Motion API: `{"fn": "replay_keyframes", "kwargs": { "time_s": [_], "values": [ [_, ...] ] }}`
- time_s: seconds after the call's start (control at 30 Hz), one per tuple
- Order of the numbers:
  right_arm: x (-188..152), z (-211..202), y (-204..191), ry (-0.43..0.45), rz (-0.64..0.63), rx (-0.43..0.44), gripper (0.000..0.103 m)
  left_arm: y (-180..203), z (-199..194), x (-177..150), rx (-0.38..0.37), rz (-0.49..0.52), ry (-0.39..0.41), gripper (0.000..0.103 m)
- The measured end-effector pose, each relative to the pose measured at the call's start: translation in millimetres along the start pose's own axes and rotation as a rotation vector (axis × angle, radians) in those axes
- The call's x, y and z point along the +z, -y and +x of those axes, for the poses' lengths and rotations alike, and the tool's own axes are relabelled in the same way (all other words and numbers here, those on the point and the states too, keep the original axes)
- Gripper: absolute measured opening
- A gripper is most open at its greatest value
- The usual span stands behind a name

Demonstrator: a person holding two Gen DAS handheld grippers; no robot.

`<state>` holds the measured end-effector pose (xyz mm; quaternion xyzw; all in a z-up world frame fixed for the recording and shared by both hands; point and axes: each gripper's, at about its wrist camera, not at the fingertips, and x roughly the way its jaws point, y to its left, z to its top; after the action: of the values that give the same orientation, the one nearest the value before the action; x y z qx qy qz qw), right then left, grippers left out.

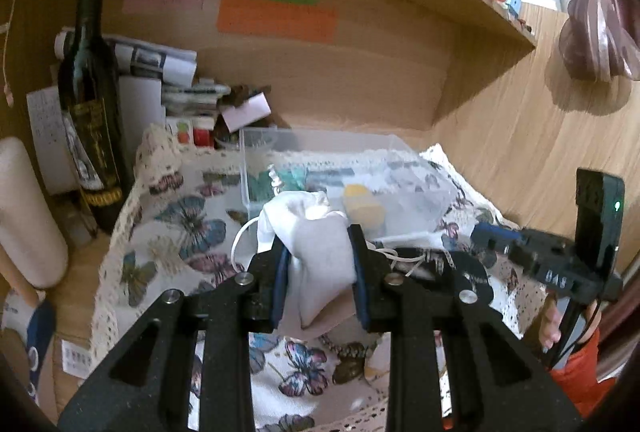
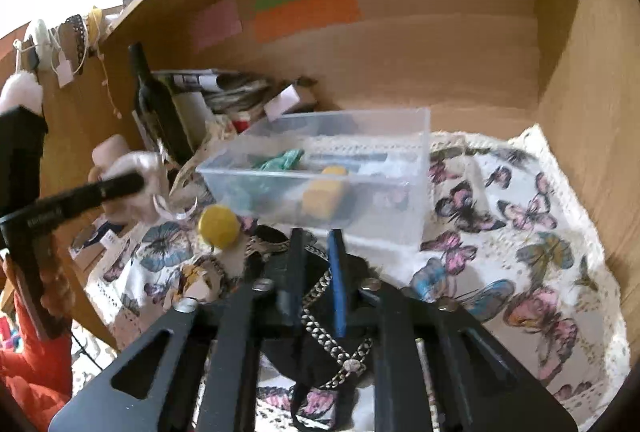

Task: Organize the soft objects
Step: 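Lift the sock and black bag and carry both toward the clear box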

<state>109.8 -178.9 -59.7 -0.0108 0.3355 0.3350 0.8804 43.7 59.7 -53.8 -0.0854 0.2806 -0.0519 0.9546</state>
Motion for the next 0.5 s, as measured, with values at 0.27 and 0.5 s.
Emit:
{"fn": "replay_keyframes", "kwargs": {
  "time_s": [0.27, 0.5],
  "values": [
    [-5.7, 27.8, -16.8, -0.074, -0.087, -0.011, 0.060, 3.4, 0.3, 10.9, 0.005, 0.015, 0.030, 0.028],
    [-12.4, 55.1, -11.8, -0.159, -0.124, -0.042, 0.055, 6.0, 5.2, 14.6, 0.001, 0.026, 0.035, 0.028]
  ]
}}
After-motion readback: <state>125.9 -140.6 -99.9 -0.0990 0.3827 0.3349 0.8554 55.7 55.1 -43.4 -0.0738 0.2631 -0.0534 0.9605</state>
